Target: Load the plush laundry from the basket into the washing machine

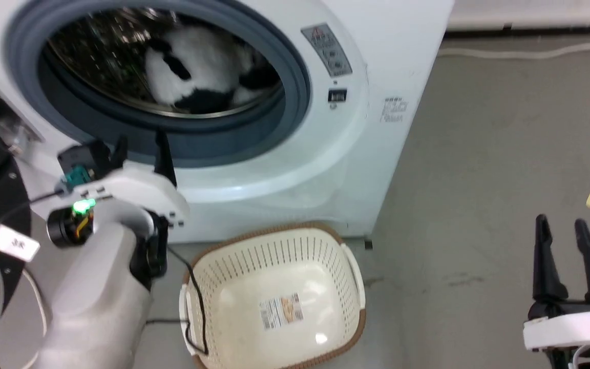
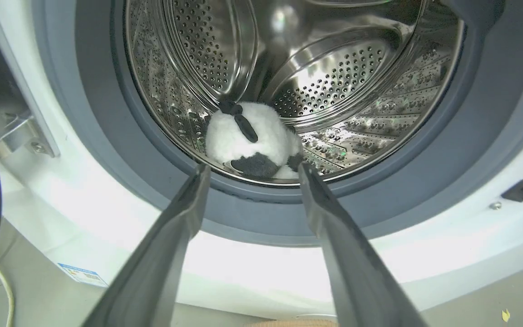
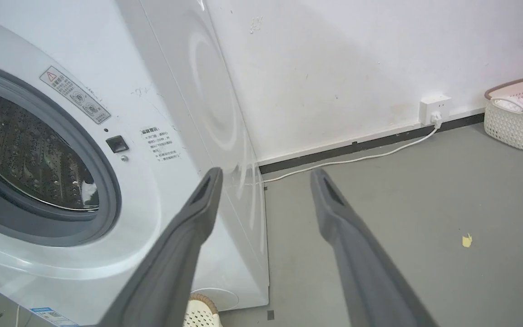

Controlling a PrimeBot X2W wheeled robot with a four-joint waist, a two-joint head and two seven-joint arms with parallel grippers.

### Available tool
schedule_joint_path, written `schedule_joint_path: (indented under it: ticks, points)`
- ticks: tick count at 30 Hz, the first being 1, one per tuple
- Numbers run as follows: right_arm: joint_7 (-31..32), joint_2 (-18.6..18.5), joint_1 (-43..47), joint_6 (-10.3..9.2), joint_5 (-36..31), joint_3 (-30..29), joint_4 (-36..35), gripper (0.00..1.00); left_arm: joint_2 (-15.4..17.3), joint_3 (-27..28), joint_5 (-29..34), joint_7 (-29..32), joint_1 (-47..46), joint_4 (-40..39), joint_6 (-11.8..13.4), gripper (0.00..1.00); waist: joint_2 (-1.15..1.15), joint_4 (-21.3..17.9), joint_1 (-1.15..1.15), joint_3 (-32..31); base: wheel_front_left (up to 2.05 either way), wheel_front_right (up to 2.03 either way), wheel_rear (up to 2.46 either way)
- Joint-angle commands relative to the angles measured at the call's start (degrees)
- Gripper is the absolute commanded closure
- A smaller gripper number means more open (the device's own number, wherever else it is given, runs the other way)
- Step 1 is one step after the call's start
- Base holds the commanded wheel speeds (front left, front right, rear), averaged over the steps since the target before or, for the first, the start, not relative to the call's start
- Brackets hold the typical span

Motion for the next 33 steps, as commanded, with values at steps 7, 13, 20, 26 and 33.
schedule_joint_path:
  ticks: [7, 13, 20, 26, 33]
  points:
    - [-0.91, 0.24, 3.12, -0.04, -0.03, 2.69, 3.2, 0.0, 2.66, -2.08, 0.88, 0.24, 10.16, -5.82, -0.44, 0.0, 0.0, -0.36, 0.01, -9.19, 0.0, 0.0, 0.0]
    - [-1.27, 0.24, 4.87, -0.04, -2.62, 3.86, 4.12, 0.0, 4.95, -3.32, 2.62, -1.35, 16.39, -10.67, 0.05, 0.0, 0.0, -0.26, 0.01, -12.71, 0.0, 0.0, 0.0]
    - [-1.16, 0.24, 5.9, -0.04, -6.3, 4.81, 4.19, 0.0, 6.67, -3.98, 4.26, -2.66, 20.82, -15.17, 0.83, 0.0, 0.0, -0.01, 0.01, -14.42, 0.0, 0.0, 0.0]
    - [-0.91, 0.24, 6.83, -0.04, -10.17, 5.86, 3.96, 0.0, 8.21, -4.34, 6.12, -3.67, 24.54, -18.33, 1.53, 0.0, 0.0, 0.06, 0.01, -15.43, 0.0, 0.0, 0.0]
    - [-0.96, 0.24, 7.81, -0.04, -11.2, 6.85, 4.7, 0.0, 8.35, -3.74, 6.58, -4.25, 29.35, -21.59, 2.75, 0.0, 0.0, 0.11, 0.01, -15.9, 0.0, 0.0, 0.0]
